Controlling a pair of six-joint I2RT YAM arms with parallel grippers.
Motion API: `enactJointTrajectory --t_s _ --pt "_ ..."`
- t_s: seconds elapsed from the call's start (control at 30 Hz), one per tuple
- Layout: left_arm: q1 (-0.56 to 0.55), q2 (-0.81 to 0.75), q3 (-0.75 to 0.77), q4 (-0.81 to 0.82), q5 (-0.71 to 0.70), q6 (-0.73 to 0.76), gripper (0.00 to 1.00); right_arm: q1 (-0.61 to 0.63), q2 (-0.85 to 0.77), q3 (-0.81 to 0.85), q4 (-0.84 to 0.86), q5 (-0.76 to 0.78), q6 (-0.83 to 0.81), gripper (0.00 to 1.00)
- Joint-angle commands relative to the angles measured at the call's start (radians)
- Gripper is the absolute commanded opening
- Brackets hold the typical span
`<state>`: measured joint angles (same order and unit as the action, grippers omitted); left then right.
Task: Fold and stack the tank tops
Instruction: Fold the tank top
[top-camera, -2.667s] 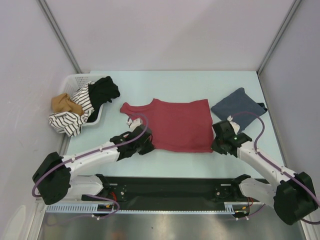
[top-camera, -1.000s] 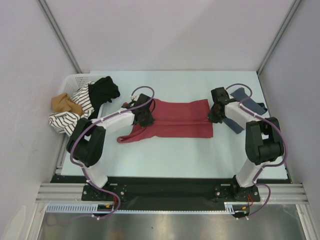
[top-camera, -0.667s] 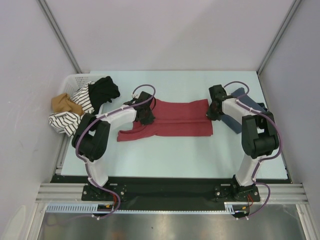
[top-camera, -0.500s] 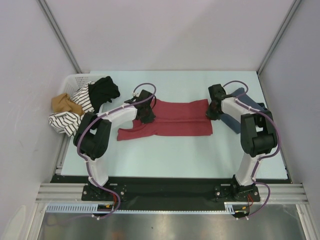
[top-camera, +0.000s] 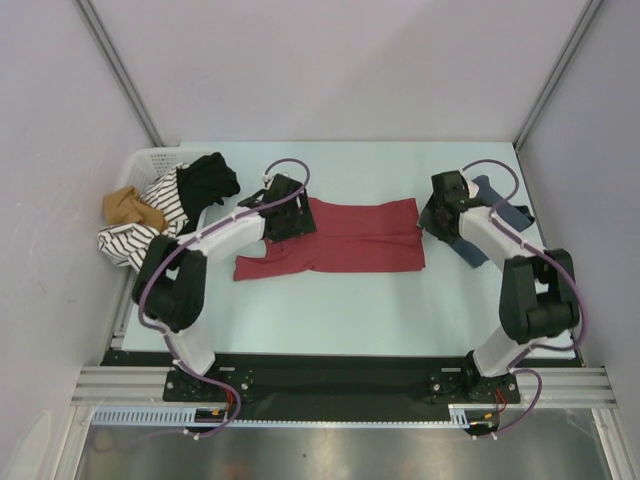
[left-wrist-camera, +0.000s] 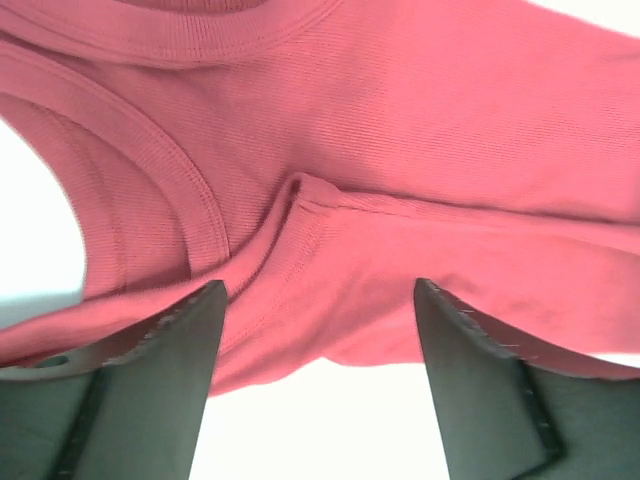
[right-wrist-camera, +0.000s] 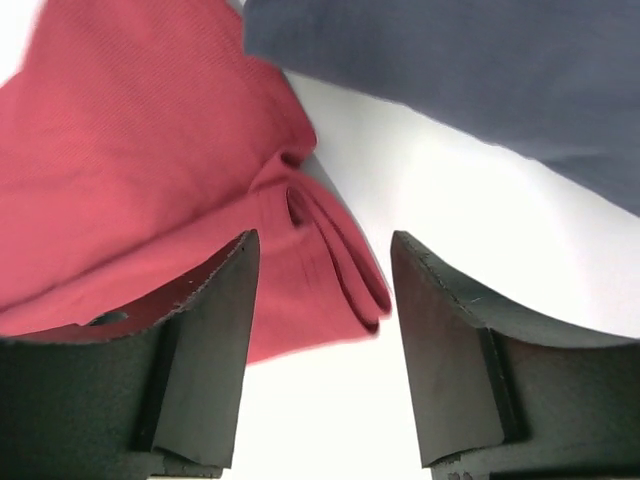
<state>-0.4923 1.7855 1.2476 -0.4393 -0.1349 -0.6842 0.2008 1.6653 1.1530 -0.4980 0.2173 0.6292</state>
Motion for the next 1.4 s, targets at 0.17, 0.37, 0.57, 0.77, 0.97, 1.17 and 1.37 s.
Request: enactJointTrajectory --t_s 0.17,0.37,0.57,0.77,0.97,1.17,1.37 --pt "-0.028 -0.274 -0.134 0.033 0.041 0.094 0.91 0.0 -0.271 -0.223 0.125 -0.133 -0.066 0.67" --pt "-0.101 -0.394 -0.364 0.125 0.118 0.054 0.87 0.011 -0.372 -0.355 0.13 -0.205 -0.071 0.59" --pt "-0.103 -0.428 -0.462 0.178 0.164 0.014 0.85 0.019 -0.381 -0.441 0.185 -0.243 -0.045 0.64" --pt "-0.103 -0.434 -0.464 0.165 0.158 0.025 0.84 0.023 -0.297 -0.42 0.248 -0.233 -0.049 0.63" --pt "-0.098 -0.425 -0.455 0.145 0.139 0.026 0.84 0.026 -0.202 -0.397 0.282 -0.181 -0.045 0.54" --pt "-0.066 -0.431 -0.464 0.136 0.138 0.025 0.83 0.028 -0.139 -0.374 0.291 -0.127 -0.045 0.37" --pt "-0.051 -0.445 -0.459 0.09 0.071 0.032 0.82 0.054 -0.171 -0.372 0.224 -0.059 -0.043 0.0"
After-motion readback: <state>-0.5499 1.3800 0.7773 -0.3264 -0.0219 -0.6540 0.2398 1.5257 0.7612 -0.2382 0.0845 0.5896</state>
